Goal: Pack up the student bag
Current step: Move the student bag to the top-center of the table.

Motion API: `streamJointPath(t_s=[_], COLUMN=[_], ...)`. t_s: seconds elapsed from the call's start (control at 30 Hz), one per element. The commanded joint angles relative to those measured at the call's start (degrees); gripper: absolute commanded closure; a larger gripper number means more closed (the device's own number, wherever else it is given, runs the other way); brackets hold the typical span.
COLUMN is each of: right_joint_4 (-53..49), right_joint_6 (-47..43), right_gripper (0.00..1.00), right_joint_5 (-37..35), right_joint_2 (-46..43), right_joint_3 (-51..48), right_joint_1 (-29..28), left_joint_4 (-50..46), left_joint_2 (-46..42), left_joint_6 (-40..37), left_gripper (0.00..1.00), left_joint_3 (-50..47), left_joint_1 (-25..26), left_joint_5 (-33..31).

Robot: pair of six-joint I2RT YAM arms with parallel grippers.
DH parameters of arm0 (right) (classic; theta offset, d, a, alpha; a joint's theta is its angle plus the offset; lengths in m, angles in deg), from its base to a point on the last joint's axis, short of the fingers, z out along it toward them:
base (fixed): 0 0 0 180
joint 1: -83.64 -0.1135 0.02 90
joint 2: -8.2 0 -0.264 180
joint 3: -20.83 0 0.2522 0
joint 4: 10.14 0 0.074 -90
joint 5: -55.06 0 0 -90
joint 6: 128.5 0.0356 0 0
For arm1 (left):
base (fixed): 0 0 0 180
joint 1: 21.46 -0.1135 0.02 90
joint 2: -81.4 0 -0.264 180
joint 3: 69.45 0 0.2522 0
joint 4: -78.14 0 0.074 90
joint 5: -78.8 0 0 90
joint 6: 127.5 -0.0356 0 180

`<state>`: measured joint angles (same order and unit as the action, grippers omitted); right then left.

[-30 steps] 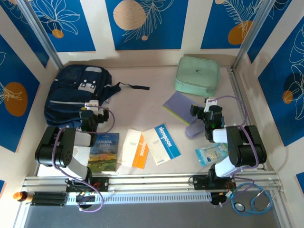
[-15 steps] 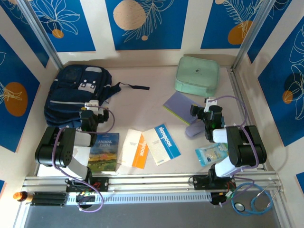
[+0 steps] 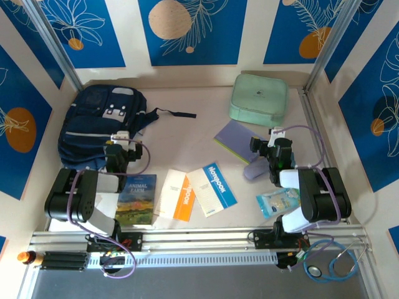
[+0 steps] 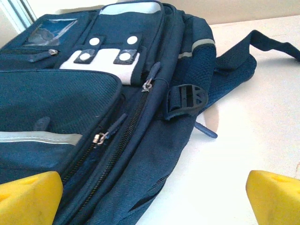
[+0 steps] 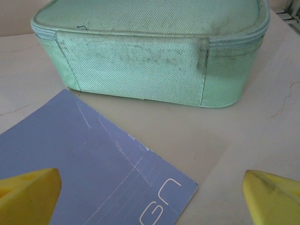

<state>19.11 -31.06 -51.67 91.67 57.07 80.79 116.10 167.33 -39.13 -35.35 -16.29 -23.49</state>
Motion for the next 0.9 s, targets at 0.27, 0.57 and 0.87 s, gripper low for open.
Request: streamJointPath(t_s=[0.27, 0.57, 0.87], right_joint_4=[-46.1, -60.0, -57.3], right_joint_6=[17.7, 26.8, 31.3], right_gripper=[0.01, 0.0, 0.01], right_joint_5=[-1.3, 8.7, 12.6], right_joint_2=[-11.3, -3.8, 3.3], right_joint_3=[19.8, 32.5, 36.6], right_joint_1=[-3.1, -9.5, -16.8], left_joint_4=[-43.2, -61.2, -72.3], left_joint_2=[-19.2, -5.0, 17.4], left_joint_6=[15.7, 14.9, 18.8], left_gripper=[0.0, 0.0, 0.0], left_joint_3=[15.2, 37.3, 61.3], left_joint_1=[0.2, -1.6, -8.5], left_joint_5=[-11.6, 2.4, 7.5])
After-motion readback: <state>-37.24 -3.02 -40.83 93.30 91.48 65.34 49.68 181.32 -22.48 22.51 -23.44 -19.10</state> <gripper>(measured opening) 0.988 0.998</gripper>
